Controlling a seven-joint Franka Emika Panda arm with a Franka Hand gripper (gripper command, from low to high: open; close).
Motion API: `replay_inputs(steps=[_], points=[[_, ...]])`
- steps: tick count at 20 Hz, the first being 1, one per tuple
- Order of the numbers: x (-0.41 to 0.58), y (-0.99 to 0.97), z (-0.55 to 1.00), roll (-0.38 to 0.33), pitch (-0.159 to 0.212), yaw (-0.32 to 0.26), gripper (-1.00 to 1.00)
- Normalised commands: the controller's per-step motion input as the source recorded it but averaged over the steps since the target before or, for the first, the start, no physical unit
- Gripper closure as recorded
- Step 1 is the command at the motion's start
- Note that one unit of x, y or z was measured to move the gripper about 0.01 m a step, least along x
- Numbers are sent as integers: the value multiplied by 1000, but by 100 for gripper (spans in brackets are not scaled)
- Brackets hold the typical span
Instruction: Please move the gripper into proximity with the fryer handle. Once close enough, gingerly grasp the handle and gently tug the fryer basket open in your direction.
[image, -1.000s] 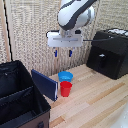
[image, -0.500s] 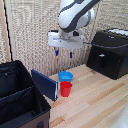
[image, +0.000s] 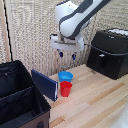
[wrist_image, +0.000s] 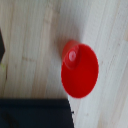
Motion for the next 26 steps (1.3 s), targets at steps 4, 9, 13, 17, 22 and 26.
replay_inputs(steps=[4, 9, 13, 17, 22, 26], points=[[133, -339, 0, -338, -39, -106, -100], [31, -447, -9, -342, -87, -32, -100], [0, -489, -99, -334, -114, 0, -100], [-66, -534, -86, -268, -82, 6, -100], [-137, -587, -79, -216, -80, 44, -100], [-145, -641, -112, -201, -91, 68, -100]])
